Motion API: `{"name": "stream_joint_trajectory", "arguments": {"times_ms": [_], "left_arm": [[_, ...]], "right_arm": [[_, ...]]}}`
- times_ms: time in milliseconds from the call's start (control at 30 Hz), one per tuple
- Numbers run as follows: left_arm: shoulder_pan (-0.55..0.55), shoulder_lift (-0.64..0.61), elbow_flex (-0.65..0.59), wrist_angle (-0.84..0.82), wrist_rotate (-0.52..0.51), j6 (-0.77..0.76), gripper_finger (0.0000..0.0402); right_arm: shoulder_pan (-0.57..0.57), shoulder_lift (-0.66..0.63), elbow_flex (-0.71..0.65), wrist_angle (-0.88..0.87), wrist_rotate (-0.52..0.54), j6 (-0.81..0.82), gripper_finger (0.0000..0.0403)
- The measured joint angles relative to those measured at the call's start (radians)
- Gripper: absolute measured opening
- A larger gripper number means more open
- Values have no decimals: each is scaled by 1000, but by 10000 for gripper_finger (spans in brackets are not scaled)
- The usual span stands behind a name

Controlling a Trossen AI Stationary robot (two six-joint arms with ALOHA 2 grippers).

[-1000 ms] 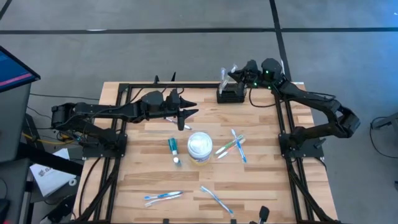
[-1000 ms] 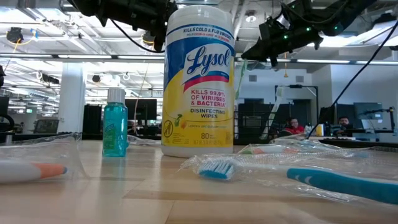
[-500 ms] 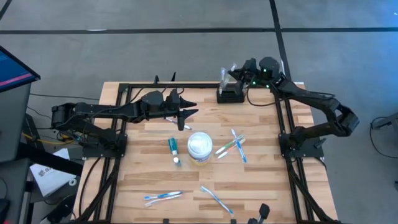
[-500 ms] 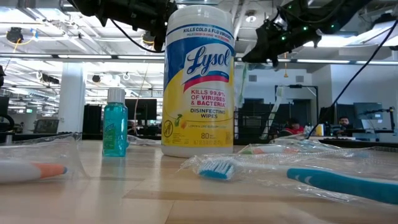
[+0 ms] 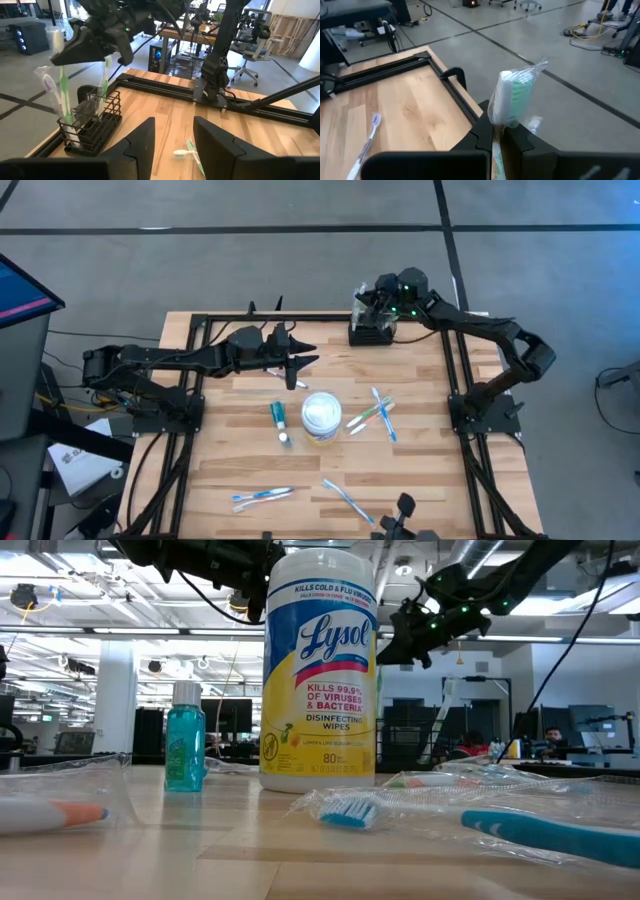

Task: Pick & Place toothbrushing station
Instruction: Put the top green toothbrush into the black mesh organizer

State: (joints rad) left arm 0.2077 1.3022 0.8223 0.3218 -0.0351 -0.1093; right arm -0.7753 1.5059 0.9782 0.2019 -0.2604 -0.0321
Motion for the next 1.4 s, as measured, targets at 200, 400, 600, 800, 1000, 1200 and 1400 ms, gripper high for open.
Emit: {"name": "stream_joint_trajectory", "arguments": {"times_ms": [200, 400, 600, 800, 1000, 1200, 1400], "left_arm": [[0, 0, 0, 0, 1, 2, 129], [0, 0, 0, -1, 1, 26, 128], [0, 0, 0, -1, 2, 27, 125], [0, 0, 0, -1, 5, 26, 127], [0, 0, 0, -1, 4, 26, 124], [0, 0, 0, -2, 4, 24, 127], [0, 0, 0, -5, 0, 24, 125]], "right_arm": [[1, 67, 19, -26, -1, -4, 7], [0, 118, 19, -11, -1, -3, 5], [1, 147, 19, 1, -1, 3, 9], [1, 150, 19, 5, -2, 6, 24], [3, 150, 19, 10, -3, 6, 55], [2, 130, 19, 16, -3, 6, 60], [2, 92, 19, 16, -3, 6, 60]]}}
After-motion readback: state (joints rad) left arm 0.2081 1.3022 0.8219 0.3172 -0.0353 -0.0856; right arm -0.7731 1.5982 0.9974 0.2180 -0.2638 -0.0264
